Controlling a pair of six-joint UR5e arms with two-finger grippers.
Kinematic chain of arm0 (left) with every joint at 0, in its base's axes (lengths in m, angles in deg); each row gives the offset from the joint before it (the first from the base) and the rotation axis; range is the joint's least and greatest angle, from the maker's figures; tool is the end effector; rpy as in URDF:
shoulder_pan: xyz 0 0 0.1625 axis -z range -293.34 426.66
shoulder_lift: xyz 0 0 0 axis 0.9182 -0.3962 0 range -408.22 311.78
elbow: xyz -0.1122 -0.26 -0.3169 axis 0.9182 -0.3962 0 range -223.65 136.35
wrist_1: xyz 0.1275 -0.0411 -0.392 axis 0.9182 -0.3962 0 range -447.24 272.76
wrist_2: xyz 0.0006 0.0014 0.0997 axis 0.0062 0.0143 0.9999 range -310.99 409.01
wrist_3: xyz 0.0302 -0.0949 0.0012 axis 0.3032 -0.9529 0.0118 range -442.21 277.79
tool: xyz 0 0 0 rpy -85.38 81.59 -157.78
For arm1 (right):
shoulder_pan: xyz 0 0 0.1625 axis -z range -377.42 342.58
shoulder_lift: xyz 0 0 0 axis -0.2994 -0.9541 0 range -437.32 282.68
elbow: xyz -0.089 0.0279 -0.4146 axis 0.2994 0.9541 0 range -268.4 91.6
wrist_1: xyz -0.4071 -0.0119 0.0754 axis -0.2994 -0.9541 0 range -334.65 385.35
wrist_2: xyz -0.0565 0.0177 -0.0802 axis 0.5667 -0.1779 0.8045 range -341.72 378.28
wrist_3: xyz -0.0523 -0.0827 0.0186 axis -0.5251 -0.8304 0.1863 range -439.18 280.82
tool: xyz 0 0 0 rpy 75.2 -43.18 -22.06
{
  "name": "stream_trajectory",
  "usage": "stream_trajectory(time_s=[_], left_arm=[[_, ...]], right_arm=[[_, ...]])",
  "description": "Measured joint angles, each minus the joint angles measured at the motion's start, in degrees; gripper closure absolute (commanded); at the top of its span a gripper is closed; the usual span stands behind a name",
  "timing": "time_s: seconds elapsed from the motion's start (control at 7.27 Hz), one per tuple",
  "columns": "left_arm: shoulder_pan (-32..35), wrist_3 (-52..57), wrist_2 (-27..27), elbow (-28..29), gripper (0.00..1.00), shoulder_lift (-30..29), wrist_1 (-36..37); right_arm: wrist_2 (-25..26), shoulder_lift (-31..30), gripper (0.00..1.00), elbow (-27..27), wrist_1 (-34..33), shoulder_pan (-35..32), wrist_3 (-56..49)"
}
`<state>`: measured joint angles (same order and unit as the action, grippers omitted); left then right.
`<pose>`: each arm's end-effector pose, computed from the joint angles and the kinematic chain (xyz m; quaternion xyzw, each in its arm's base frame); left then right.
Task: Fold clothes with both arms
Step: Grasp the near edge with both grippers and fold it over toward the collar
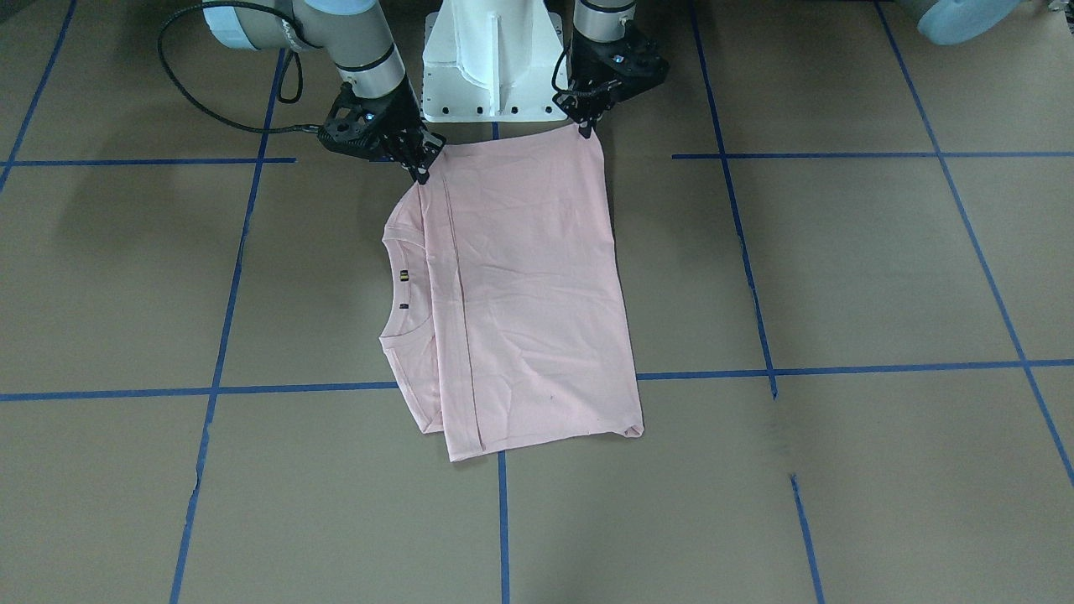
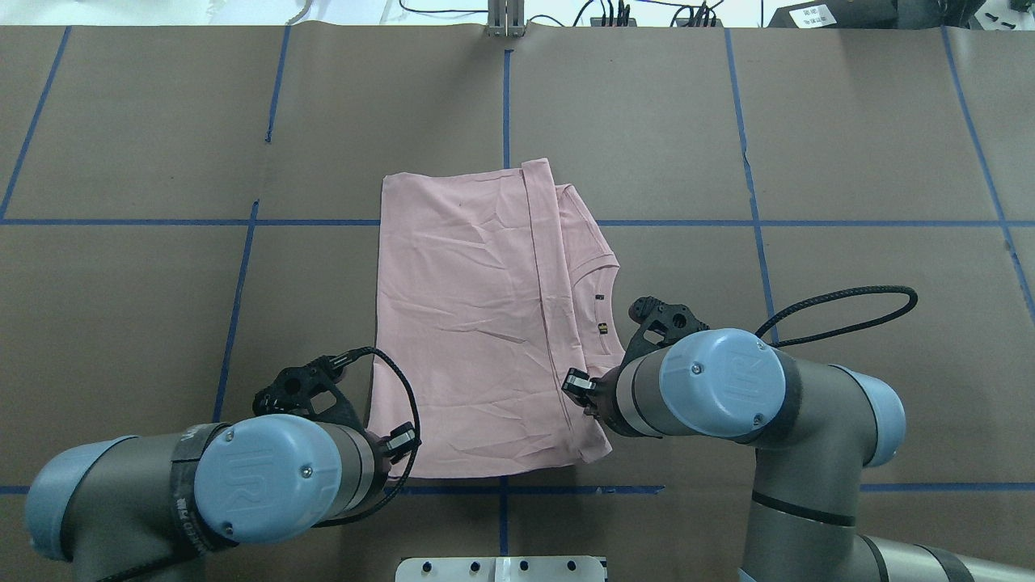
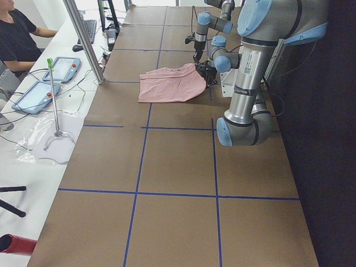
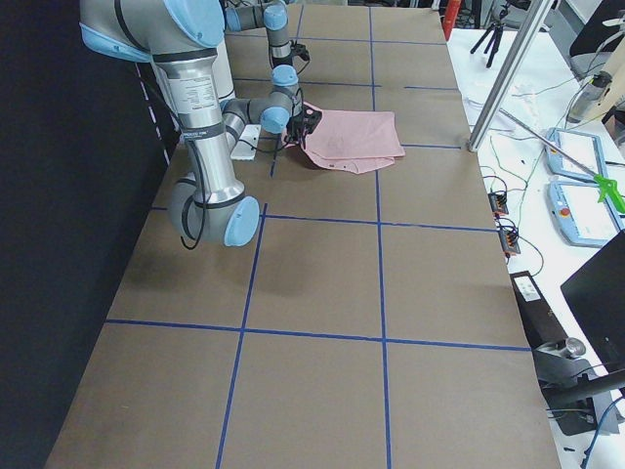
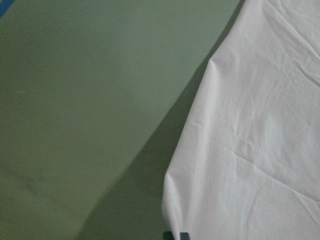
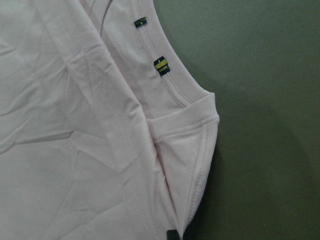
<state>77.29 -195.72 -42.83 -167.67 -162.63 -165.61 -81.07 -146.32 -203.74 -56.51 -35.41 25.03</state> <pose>0.4889 -0.2242 0.2108 -0.0592 0.3930 -0.2633 0.8790 -0.4974 -0.2846 0.2515 -0.0574 -0.4583 0.2099 0.8618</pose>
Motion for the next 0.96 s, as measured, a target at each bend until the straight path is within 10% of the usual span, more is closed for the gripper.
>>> stream_trajectory(time_s=[0.96], left_arm=[[8.03,9.34,0.26,5.65,1.00,-0.61,-7.03]], right_arm=[[0.58,6.06,1.00,8.75,1.10,-5.82,-6.41]])
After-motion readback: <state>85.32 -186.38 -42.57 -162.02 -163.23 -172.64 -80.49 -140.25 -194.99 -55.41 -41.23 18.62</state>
